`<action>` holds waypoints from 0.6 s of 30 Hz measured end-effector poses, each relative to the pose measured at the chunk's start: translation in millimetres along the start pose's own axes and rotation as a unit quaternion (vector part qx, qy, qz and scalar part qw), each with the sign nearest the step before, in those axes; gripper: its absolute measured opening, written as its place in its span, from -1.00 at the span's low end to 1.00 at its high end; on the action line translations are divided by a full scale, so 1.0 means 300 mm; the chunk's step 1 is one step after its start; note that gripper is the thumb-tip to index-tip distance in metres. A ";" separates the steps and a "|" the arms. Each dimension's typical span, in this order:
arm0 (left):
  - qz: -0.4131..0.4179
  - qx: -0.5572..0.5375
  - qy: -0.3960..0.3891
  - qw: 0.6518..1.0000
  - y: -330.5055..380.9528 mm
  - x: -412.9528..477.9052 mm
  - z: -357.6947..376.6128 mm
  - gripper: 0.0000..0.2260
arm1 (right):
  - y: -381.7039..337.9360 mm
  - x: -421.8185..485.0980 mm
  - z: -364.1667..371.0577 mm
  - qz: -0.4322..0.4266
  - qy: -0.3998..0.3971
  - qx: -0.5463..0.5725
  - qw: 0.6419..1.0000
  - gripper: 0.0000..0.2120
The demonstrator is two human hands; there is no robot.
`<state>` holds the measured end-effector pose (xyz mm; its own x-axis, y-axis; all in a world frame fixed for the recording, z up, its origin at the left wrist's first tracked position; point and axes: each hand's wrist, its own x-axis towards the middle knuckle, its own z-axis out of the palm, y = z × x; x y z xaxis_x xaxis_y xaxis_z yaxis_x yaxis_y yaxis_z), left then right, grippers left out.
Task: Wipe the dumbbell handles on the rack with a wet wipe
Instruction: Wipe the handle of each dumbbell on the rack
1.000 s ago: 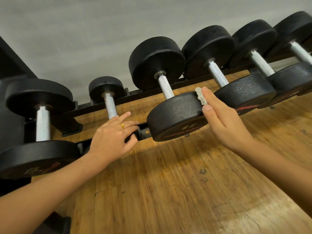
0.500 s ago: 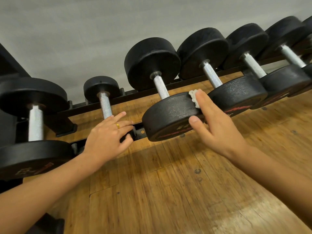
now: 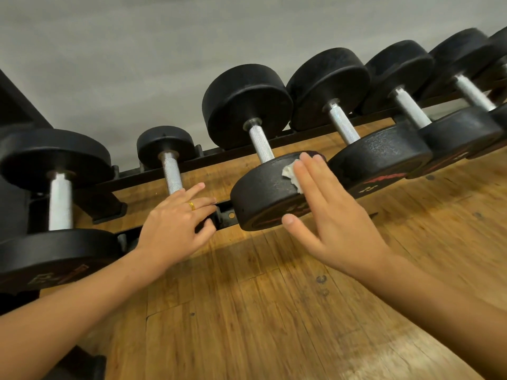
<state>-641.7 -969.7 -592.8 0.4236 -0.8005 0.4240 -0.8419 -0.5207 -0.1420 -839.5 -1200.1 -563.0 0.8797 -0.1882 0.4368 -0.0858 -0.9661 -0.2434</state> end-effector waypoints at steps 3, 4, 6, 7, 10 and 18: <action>-0.003 0.004 -0.003 1.000 -0.003 0.004 -0.003 -0.61 | -0.011 0.050 -0.005 0.002 0.011 -0.009 1.000 -0.28; -0.007 0.004 -0.007 1.000 -0.007 0.006 -0.007 -0.62 | -0.028 0.082 -0.007 0.001 0.011 -0.012 1.000 -0.28; -0.011 0.003 -0.018 1.000 -0.003 0.002 -0.003 -0.62 | -0.070 0.107 0.008 0.003 0.005 -0.041 0.999 -0.27; -0.009 0.004 -0.022 1.000 -0.001 0.001 0.000 -0.61 | -0.089 0.097 0.019 0.006 0.001 -0.069 0.998 -0.25; -0.007 0.007 -0.019 1.000 0.002 0.001 0.005 -0.60 | -0.112 0.030 0.033 -0.013 -0.010 -0.140 0.990 -0.22; -0.004 0.006 -0.021 1.000 0.001 0.005 0.000 -0.63 | -0.112 0.144 0.014 0.002 -0.016 -0.138 0.990 -0.15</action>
<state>-641.4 -971.1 -592.2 0.4438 -0.8079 0.3877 -0.8343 -0.5304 -0.1502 -796.6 -1174.9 -539.6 0.8928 -0.1915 0.4076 -0.2109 -0.9775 0.0028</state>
